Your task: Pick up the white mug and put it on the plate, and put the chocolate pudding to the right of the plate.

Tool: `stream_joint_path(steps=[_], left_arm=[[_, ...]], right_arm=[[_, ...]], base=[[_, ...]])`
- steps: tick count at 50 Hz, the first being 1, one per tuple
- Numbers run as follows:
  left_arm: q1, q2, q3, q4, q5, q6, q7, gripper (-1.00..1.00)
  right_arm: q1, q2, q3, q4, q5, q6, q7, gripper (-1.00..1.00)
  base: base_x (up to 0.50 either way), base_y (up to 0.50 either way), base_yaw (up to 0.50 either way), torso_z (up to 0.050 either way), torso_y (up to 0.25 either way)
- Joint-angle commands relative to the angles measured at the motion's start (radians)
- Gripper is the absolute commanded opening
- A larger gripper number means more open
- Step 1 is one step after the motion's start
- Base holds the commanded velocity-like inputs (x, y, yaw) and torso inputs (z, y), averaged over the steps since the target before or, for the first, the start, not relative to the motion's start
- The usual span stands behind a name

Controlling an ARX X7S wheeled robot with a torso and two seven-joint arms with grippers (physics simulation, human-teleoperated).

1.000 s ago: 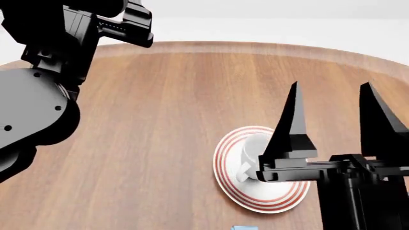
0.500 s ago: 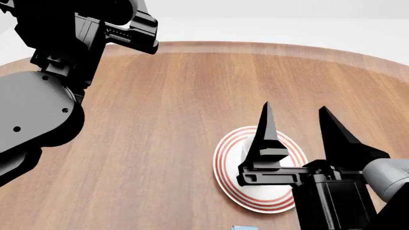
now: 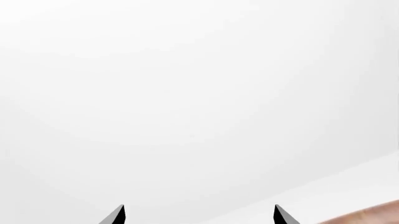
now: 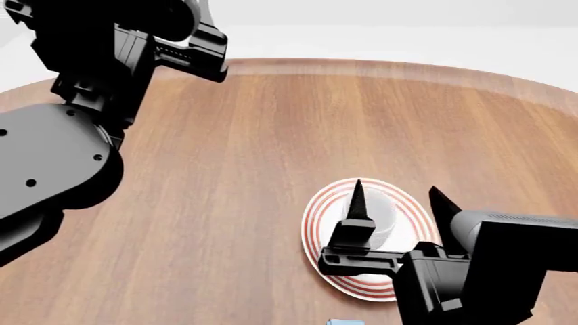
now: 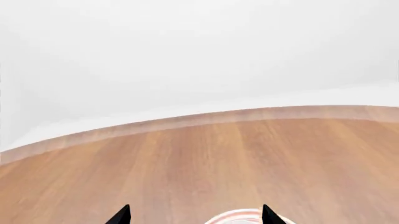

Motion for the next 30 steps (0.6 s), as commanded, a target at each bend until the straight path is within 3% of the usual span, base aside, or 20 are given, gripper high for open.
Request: stream_joint_path(steps=[1, 12, 23, 30], left_arm=[[-0.002, 0.026, -0.025, -0.003, 0.008, 0.003, 0.026, 1.0], [0.006, 0.029, -0.024, -0.005, 0.011, 0.005, 0.026, 1.0], [0.013, 0.03, -0.022, -0.003, 0.011, 0.002, 0.025, 1.0], [0.014, 0.029, -0.024, 0.0, 0.01, 0.0, 0.025, 1.0]], right_arm=[[-0.041, -0.078, 0.136, -0.015, 0.157, 0.154, 0.045, 1.0], [-0.133, -0.126, 0.353, -0.015, 0.303, 0.317, 0.045, 1.0], [-0.126, 0.052, 0.185, -0.015, 0.318, 0.141, 0.045, 1.0], [-0.085, 0.07, 0.056, -0.015, 0.312, 0.075, 0.045, 1.0]], base=[[0.0, 0.0, 0.0, 0.0, 0.0], [0.0, 0.0, 0.0, 0.0, 0.0], [0.0, 0.0, 0.0, 0.0, 0.0], [0.0, 0.0, 0.0, 0.0, 0.0]])
